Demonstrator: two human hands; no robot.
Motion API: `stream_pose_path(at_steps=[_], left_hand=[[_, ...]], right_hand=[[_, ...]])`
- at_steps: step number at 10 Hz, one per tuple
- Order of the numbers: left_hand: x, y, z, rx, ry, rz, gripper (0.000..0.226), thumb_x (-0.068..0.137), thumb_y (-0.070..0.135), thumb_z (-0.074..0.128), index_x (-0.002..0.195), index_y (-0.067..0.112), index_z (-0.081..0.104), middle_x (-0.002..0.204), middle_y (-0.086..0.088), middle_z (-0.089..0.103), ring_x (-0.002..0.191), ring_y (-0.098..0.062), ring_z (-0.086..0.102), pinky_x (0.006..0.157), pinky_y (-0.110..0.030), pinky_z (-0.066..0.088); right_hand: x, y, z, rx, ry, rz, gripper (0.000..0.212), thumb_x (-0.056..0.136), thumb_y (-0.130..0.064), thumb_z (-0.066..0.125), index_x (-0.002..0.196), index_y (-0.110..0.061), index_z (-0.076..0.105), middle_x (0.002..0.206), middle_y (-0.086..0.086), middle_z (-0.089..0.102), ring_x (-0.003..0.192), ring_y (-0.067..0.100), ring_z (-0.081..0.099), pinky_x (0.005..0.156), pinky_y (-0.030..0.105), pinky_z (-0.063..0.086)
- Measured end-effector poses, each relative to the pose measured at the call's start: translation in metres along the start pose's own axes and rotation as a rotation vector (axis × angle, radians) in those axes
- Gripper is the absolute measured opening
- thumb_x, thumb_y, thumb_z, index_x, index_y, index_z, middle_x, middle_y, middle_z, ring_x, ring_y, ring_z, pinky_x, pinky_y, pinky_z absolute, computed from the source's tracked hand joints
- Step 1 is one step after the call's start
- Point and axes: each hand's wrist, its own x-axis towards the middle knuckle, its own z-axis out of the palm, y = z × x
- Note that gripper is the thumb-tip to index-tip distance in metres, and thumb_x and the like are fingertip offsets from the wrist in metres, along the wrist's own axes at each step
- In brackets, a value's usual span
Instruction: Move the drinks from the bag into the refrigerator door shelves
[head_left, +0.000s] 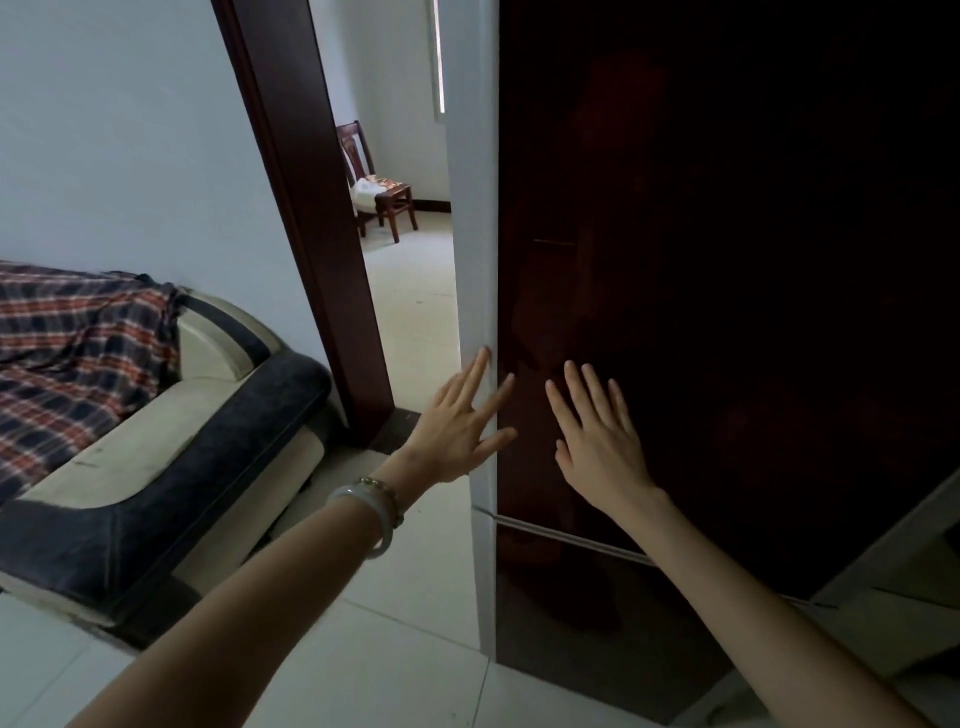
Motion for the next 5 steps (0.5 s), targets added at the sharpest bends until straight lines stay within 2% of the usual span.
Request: stream_pose_path(at_steps=[2,3,4,5], left_hand=[[-0.001,0.005,0.011,0.081,-0.086,-0.075,0.074,0.093,0.060,0.023,0.147,0.026,-0.016,0.151,-0.012,-0.027,0.141,-0.027,-0.020,0.118,-0.042,0.004],[-0.003,0.008,0.002,0.106,-0.088,-0.078,0.078,0.095,0.053,0.032,0.147,0.022,-0.016,0.153,-0.013,-0.022,0.143,-0.026,-0.014,0.118,-0.040,0.005],[-0.011,0.018,-0.022,0.097,-0.044,-0.075,0.075,0.096,0.053,0.028,0.147,0.012,-0.009,0.158,-0.009,-0.003,0.145,-0.022,-0.001,0.118,-0.037,0.003],[-0.027,0.032,-0.046,0.145,0.036,-0.083,0.082,0.092,0.063,0.024,0.148,0.012,-0.008,0.158,-0.008,-0.001,0.144,-0.022,-0.004,0.118,-0.039,0.000]], right_hand=[[0.000,-0.002,0.000,-0.014,-0.044,-0.006,0.084,0.073,-0.026,0.070,0.143,-0.013,0.026,0.153,0.020,0.018,0.141,0.036,0.011,0.113,0.053,0.013],[-0.004,-0.003,-0.008,0.062,-0.078,-0.012,0.085,0.080,-0.025,0.065,0.146,-0.015,0.012,0.155,0.018,0.008,0.142,0.033,0.003,0.114,0.049,0.009],[-0.016,-0.010,-0.034,0.215,-0.075,0.025,0.085,0.088,-0.026,0.057,0.146,-0.015,-0.004,0.155,0.015,-0.007,0.143,0.028,-0.006,0.117,0.042,0.005],[-0.035,-0.021,-0.063,0.239,0.000,0.043,0.085,0.089,-0.029,0.057,0.146,-0.013,-0.004,0.156,0.014,-0.007,0.143,0.027,-0.006,0.116,0.039,0.004]])
